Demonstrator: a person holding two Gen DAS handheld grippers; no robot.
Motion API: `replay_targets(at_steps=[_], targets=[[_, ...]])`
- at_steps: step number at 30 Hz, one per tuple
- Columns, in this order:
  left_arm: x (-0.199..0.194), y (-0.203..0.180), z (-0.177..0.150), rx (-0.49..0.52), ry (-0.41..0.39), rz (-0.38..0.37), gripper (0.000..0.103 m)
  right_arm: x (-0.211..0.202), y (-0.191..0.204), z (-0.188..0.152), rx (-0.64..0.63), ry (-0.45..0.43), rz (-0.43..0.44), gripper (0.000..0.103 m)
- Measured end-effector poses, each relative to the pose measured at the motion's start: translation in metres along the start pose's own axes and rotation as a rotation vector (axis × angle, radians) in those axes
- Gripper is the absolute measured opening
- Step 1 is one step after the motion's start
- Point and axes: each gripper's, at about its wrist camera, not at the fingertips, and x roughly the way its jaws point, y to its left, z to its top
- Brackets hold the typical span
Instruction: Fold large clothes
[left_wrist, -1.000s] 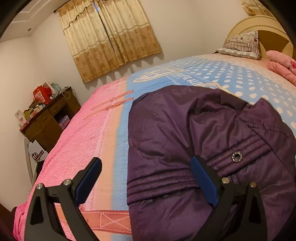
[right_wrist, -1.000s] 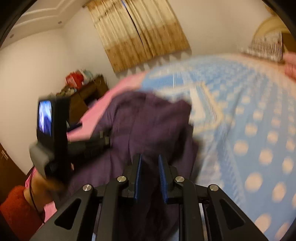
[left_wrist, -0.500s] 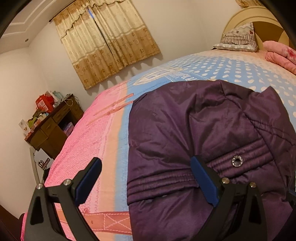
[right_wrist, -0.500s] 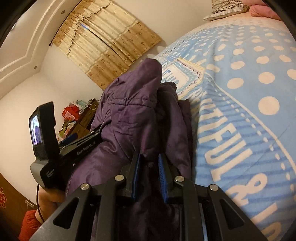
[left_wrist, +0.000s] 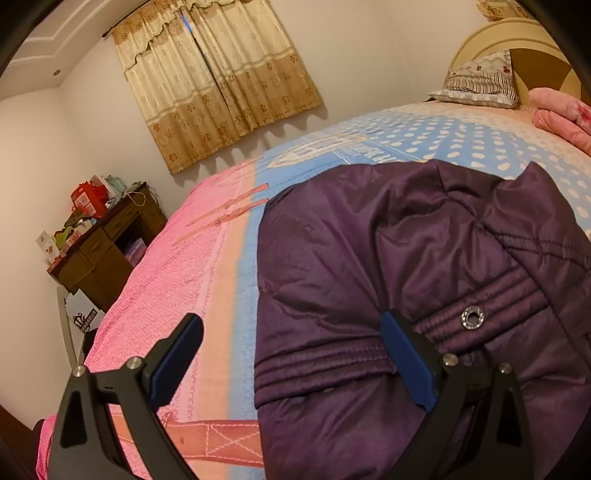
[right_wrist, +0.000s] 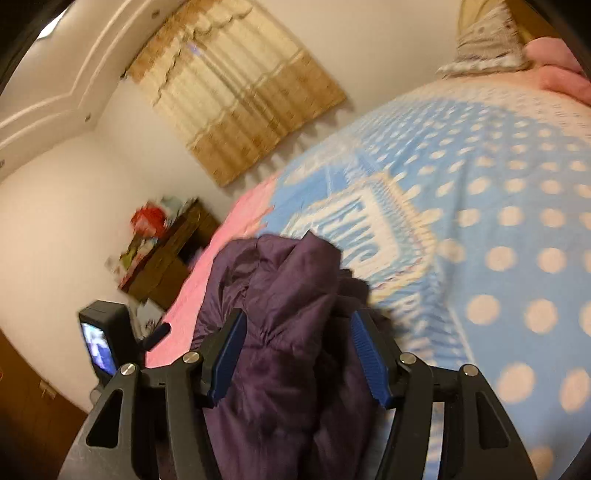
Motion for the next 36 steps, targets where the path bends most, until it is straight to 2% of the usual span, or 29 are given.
replay_targets(at_steps=[1, 5, 9, 10, 11, 12, 14, 16, 18, 19, 21, 23, 26, 27, 29, 30, 32, 33, 34, 35, 36], targets=[[0.0, 0.0, 0.0, -0.001, 0.0, 0.0, 0.099, 0.011, -0.001, 0.001, -0.006, 0.028, -0.026, 0.041], [0.004, 0.001, 0.001, -0.026, 0.013, -0.026, 0.099, 0.04, -0.022, -0.007, 0.014, 0.058, -0.043, 0.041], [0.007, 0.005, 0.0, -0.056, 0.026, -0.073, 0.099, 0.047, -0.045, -0.016, 0.098, 0.046, 0.035, 0.046], [0.007, 0.007, 0.0, -0.063, 0.029, -0.085, 0.099, 0.047, -0.048, -0.016, 0.098, 0.044, 0.042, 0.066], [0.007, 0.011, 0.0, -0.072, 0.032, -0.102, 0.1, 0.048, -0.05, -0.018, 0.09, 0.057, 0.002, 0.083], [0.007, 0.014, -0.001, -0.081, 0.032, -0.127, 0.099, 0.05, -0.059, -0.021, 0.123, 0.063, -0.017, 0.089], [0.006, 0.03, 0.0, -0.124, 0.032, -0.231, 0.099, 0.047, -0.067, -0.021, 0.156, 0.048, 0.058, 0.089], [0.009, 0.048, -0.003, -0.179, 0.044, -0.358, 0.1, 0.044, -0.064, -0.022, 0.143, 0.055, 0.054, 0.091], [0.024, 0.071, -0.008, -0.278, 0.108, -0.48, 0.103, 0.041, -0.063, -0.025, 0.138, 0.052, 0.074, 0.092], [0.031, 0.082, -0.011, -0.338, 0.134, -0.527, 0.103, 0.04, -0.064, -0.026, 0.138, 0.051, 0.095, 0.092], [0.041, 0.095, -0.015, -0.416, 0.159, -0.567, 0.103, 0.039, -0.067, -0.027, 0.14, 0.047, 0.127, 0.092], [0.045, 0.108, -0.018, -0.5, 0.138, -0.622, 0.103, 0.038, -0.068, -0.028, 0.14, 0.04, 0.139, 0.092], [0.042, 0.116, -0.022, -0.59, 0.077, -0.765, 0.103, 0.039, -0.067, -0.027, 0.14, 0.028, 0.136, 0.092], [0.041, 0.115, -0.02, -0.585, 0.069, -0.784, 0.103, 0.039, -0.068, -0.026, 0.141, 0.02, 0.137, 0.092], [0.041, 0.105, -0.018, -0.536, 0.068, -0.775, 0.103, 0.037, -0.069, -0.027, 0.147, 0.005, 0.149, 0.093], [0.045, 0.101, -0.016, -0.515, 0.085, -0.777, 0.103, 0.037, -0.07, -0.027, 0.15, 0.0, 0.156, 0.093], [0.062, 0.089, -0.023, -0.468, 0.169, -0.805, 0.103, 0.03, -0.073, -0.029, 0.165, -0.024, 0.196, 0.093], [0.067, 0.083, -0.028, -0.473, 0.19, -0.811, 0.103, 0.027, -0.074, -0.03, 0.174, -0.039, 0.239, 0.093], [0.066, 0.083, -0.03, -0.489, 0.181, -0.816, 0.103, 0.024, -0.073, -0.03, 0.176, -0.047, 0.307, 0.093], [0.066, 0.084, -0.03, -0.501, 0.182, -0.833, 0.103, 0.023, -0.072, -0.028, 0.163, -0.04, 0.339, 0.093], [0.067, 0.084, -0.031, -0.503, 0.193, -0.841, 0.103, 0.024, -0.067, -0.028, 0.137, -0.028, 0.315, 0.093]])
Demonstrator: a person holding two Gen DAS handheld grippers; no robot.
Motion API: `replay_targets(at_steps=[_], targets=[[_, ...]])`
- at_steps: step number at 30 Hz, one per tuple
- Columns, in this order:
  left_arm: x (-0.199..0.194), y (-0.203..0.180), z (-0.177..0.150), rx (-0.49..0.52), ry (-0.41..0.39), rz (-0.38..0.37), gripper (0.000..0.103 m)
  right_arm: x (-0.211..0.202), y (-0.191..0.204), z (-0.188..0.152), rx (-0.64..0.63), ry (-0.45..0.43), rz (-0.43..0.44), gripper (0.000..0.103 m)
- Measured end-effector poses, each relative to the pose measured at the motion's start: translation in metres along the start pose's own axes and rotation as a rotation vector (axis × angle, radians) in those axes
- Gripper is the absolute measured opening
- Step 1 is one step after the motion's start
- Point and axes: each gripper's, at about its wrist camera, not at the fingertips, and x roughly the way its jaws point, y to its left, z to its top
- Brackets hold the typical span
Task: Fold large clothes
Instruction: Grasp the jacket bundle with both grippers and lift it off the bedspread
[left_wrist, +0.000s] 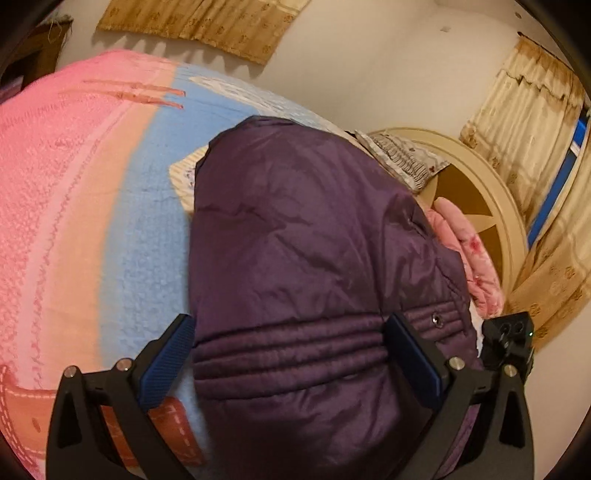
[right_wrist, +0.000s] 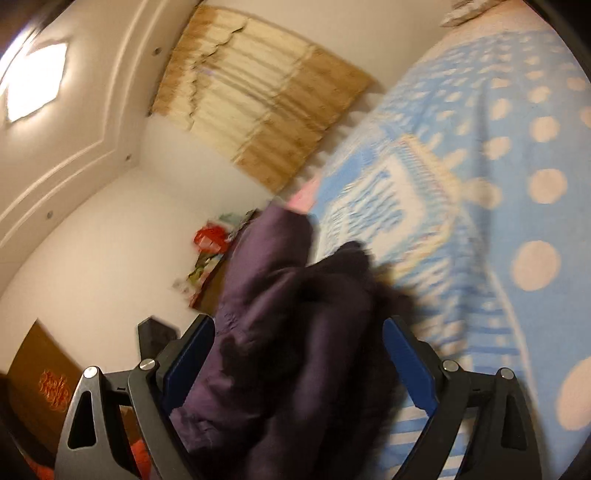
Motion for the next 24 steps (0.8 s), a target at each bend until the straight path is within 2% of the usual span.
replay_targets(at_steps=[1, 2, 9, 12, 15, 21, 24], targets=[[-0.001, -0.001, -0.001, -0.002, 0.008, -0.001, 0.103, 0.005, 0.003, -0.002, -0.028, 0.024, -0.066, 0.093], [0.0, -0.001, -0.001, -0.003, 0.013, -0.004, 0.103, 0.01, 0.003, -0.003, -0.028, 0.049, -0.096, 0.096], [0.0, 0.012, -0.002, -0.034, 0.03, -0.061, 0.103, 0.028, 0.003, 0.003, -0.008, 0.148, -0.038, 0.102], [0.002, 0.021, -0.003, -0.058, 0.041, -0.092, 0.103, 0.041, 0.005, 0.007, -0.03, 0.193, -0.04, 0.102], [0.006, 0.037, -0.006, -0.122, 0.061, -0.173, 0.103, 0.048, 0.008, 0.007, -0.047, 0.206, -0.04, 0.102], [0.006, 0.026, -0.003, -0.077, 0.052, -0.158, 0.103, 0.048, 0.008, 0.004, -0.052, 0.209, -0.032, 0.102], [0.0, 0.014, -0.003, -0.034, 0.03, -0.127, 0.096, 0.048, 0.01, 0.003, -0.067, 0.206, -0.016, 0.091]])
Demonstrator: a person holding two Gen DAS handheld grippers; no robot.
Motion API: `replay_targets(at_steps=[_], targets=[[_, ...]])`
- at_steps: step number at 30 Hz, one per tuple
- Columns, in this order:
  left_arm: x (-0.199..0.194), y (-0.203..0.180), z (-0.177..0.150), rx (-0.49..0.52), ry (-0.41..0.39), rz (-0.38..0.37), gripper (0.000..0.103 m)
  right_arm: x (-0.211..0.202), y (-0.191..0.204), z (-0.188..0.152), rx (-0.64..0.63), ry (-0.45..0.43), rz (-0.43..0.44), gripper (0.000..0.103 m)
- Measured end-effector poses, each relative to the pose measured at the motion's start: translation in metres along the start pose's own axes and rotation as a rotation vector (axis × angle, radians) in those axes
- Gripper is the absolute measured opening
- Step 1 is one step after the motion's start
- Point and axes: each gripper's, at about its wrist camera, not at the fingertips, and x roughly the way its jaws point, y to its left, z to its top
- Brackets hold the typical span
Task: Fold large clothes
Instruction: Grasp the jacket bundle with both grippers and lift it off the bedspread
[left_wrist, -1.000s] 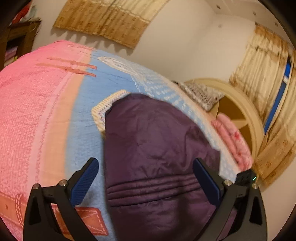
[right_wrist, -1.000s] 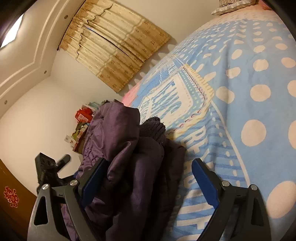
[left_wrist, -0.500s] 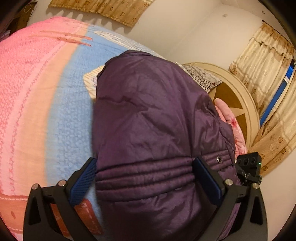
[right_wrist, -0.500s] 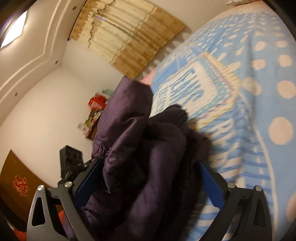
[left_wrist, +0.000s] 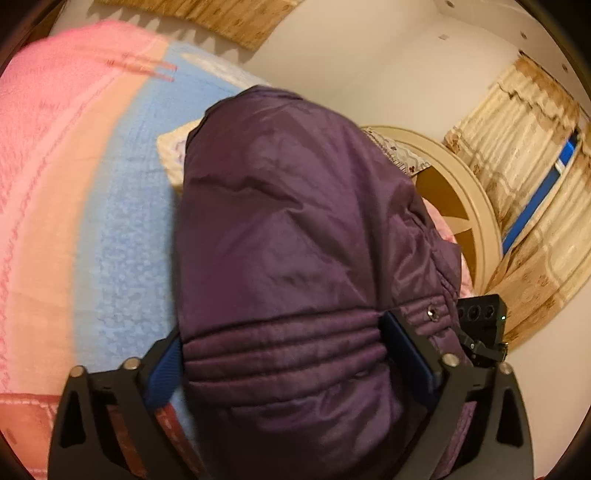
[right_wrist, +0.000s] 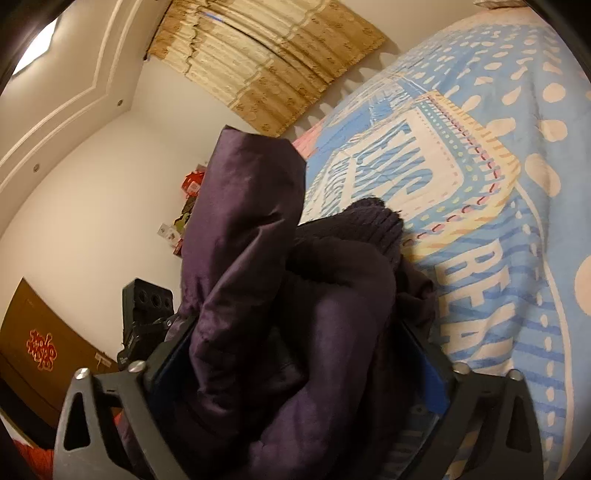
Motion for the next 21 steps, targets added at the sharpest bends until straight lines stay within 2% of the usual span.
replay_targets(at_steps=[4, 8, 13, 15, 18, 21], targets=[[-0.005, -0.024, -0.001, 0.005, -0.002, 0.054, 0.09, -0.007, -0.004, -0.001, 0.042, -0.017, 0.068, 0.076], [-0.03, -0.043, -0.017, 0.006, 0.002, 0.056, 0.087, -0.021, 0.004, -0.015, 0.094, -0.021, 0.134, 0.071], [-0.08, -0.054, -0.06, -0.044, 0.074, 0.078, 0.087, -0.05, 0.041, -0.07, 0.15, 0.065, 0.172, 0.069], [-0.106, -0.058, -0.087, -0.062, 0.107, 0.111, 0.087, -0.058, 0.059, -0.093, 0.157, 0.102, 0.176, 0.069], [-0.129, -0.045, -0.117, -0.112, 0.101, 0.121, 0.088, -0.065, 0.088, -0.13, 0.124, 0.149, 0.176, 0.069], [-0.141, -0.02, -0.141, -0.204, 0.066, 0.098, 0.091, -0.064, 0.115, -0.151, 0.026, 0.14, 0.136, 0.069]])
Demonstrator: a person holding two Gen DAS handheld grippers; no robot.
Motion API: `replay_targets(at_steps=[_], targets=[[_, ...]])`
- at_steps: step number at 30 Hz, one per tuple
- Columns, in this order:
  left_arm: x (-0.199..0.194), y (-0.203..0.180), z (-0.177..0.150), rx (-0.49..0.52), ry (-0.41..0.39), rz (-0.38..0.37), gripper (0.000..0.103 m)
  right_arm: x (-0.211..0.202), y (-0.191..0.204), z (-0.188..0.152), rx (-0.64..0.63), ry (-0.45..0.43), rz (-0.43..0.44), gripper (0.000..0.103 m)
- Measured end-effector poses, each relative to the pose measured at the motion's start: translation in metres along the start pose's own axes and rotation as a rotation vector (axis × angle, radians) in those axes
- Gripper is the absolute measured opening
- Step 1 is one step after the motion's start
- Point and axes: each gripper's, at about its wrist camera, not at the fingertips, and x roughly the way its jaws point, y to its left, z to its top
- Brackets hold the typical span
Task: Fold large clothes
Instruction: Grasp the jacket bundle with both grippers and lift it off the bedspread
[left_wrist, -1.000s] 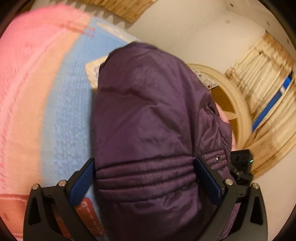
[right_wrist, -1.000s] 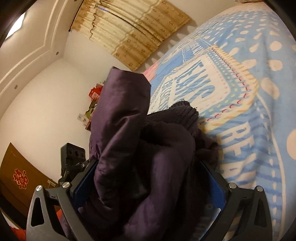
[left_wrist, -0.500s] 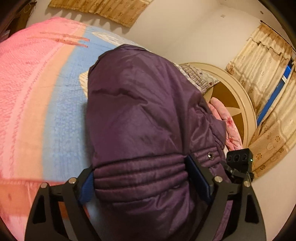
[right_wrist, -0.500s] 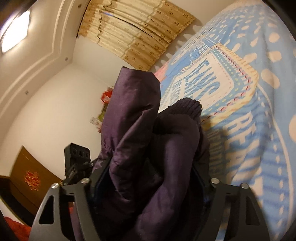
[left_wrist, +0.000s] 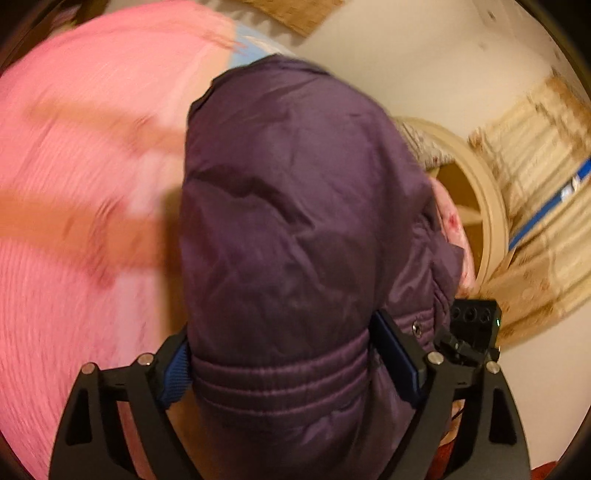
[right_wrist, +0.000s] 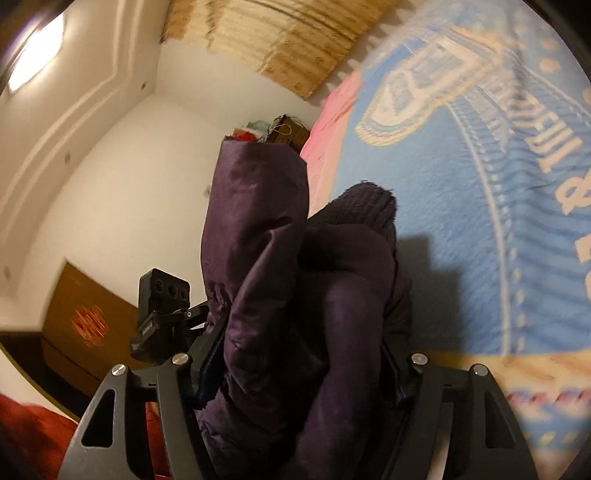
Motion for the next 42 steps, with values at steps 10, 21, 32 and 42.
replay_targets(at_steps=[10, 21, 32, 42], targets=[[0.011, 0.005, 0.002, 0.061, -0.105, 0.055, 0.103, 0.011, 0.006, -0.012, -0.044, -0.085, -0.143, 0.096], [0.026, -0.004, -0.005, 0.072, -0.155, 0.023, 0.098, 0.021, -0.011, -0.002, -0.056, 0.0, -0.105, 0.098], [-0.018, -0.021, -0.012, 0.087, -0.252, 0.022, 0.081, 0.012, 0.022, -0.023, -0.013, -0.006, -0.036, 0.069], [-0.085, 0.024, -0.021, 0.037, -0.381, 0.148, 0.081, 0.083, 0.082, -0.02, -0.054, 0.086, 0.112, 0.068]])
